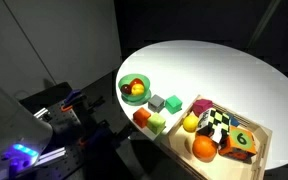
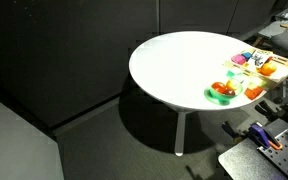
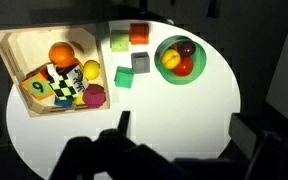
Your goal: Put the green block onto the tray
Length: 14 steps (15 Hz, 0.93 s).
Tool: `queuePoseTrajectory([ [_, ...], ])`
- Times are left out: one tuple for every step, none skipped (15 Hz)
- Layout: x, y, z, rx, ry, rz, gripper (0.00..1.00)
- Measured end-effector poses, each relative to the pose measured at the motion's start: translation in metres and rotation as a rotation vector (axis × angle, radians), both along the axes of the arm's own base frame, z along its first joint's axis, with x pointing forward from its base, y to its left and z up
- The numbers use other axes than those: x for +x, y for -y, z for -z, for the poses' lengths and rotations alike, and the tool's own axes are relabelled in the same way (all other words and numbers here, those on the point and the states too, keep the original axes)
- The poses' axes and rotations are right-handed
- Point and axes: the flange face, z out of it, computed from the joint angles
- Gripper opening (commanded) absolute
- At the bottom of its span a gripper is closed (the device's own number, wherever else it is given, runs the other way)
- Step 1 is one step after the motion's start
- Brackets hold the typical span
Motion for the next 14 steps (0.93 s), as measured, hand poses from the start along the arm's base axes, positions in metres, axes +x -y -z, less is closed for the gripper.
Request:
queuePoseTrajectory([
  [0.000, 0.000, -0.001, -0.001, 0.001, 0.000, 1.00],
  [0.000, 0.000, -0.001, -0.001, 0.003, 0.001, 1.00],
  [0.000, 0.000, -0.001, -0.001, 0.003, 0.001, 1.00],
  [0.000, 0.000, -0.001, -0.001, 0.003, 0.001, 1.00],
  [0.000, 0.000, -0.001, -0.001, 0.003, 0.001, 1.00],
  [0.000, 0.000, -0.001, -0.001, 0.003, 0.001, 1.00],
  [0.000, 0.000, -0.001, -0.001, 0.003, 0.001, 1.00],
  [0.000, 0.000, -0.001, -0.001, 0.003, 0.001, 1.00],
  [0.000, 0.000, -0.001, 0.000, 0.002, 0.002, 1.00],
  [0.001, 0.000, 0.001, 0.001, -0.003, 0.005, 1.00],
  [0.003, 0.000, 0.003, 0.002, -0.011, 0.010, 1.00],
  [0.006, 0.000, 0.006, 0.004, -0.024, 0.017, 1.00],
  [0.011, 0.000, 0.010, 0.005, -0.039, 0.025, 1.00],
  [0.016, 0.000, 0.014, 0.006, -0.054, 0.035, 1.00],
])
